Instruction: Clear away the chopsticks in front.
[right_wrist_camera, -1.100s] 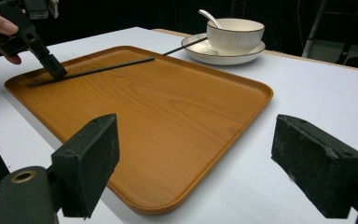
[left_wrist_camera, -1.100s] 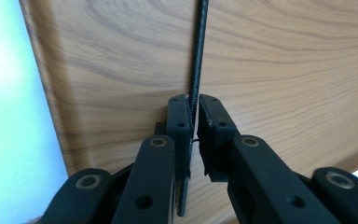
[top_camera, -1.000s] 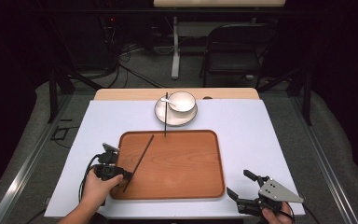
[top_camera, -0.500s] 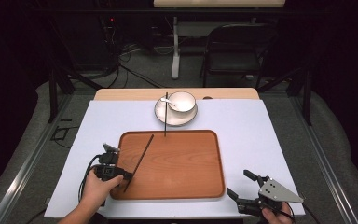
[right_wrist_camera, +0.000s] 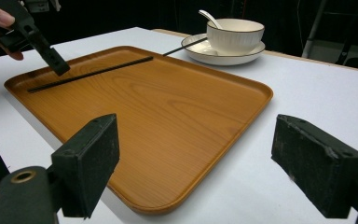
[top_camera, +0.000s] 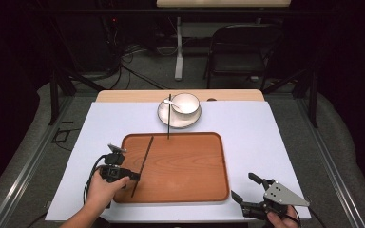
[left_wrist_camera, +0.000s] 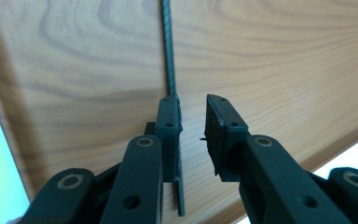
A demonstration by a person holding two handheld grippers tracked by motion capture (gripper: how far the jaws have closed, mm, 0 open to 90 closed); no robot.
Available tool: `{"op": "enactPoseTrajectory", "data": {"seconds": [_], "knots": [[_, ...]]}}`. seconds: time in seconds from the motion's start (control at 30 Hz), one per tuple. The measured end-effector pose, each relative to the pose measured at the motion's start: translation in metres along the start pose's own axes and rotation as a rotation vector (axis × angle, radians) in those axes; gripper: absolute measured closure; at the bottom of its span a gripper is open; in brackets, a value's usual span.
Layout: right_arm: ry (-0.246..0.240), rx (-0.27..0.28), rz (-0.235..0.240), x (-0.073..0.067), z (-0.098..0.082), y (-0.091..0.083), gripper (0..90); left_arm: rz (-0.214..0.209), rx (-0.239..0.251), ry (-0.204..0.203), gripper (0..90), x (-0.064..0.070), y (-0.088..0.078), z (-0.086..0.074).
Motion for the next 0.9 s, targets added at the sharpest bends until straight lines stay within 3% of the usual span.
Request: {"op": "enactPoseTrajectory", "data": {"seconds": [0.2, 0.37, 0.43, 0.5, 0.6, 0.9], "knots": [[-0.001, 0.000, 0.000, 0.000, 0.000, 0.000, 14.4, -0.014, 0.050, 0.011, 63.3, 0.008, -0.007, 0.016], [0.001, 0.000, 0.000, 0.000, 0.000, 0.000, 14.4, -0.019, 0.091, 0.026, 49.4, 0.011, -0.009, 0.030], [0.002, -0.001, 0.001, 0.000, 0.000, 0.000, 14.4, -0.001, 0.127, 0.066, 45.1, 0.010, -0.009, 0.036], [0.009, -0.003, 0.002, 0.000, 0.000, 0.000, 14.5, 0.019, 0.144, 0.087, 44.8, 0.010, -0.009, 0.042], [0.003, -0.002, 0.001, 0.000, 0.000, 0.000, 14.4, -0.016, 0.160, 0.091, 44.1, 0.012, -0.009, 0.052], [0.010, -0.003, 0.001, 0.000, 0.000, 0.000, 14.4, 0.032, 0.224, 0.123, 41.9, 0.017, -0.007, 0.082]]}}
Point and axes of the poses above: each handheld gripper's, and its own axes: y roughly forward along the jaws, z roughly out of its top, x roughly to its right, the point moved 7 cm from there along y, roughly forward along the jaws, and after that the axes turned 7 degrees about -y, right-handed, at the moved point
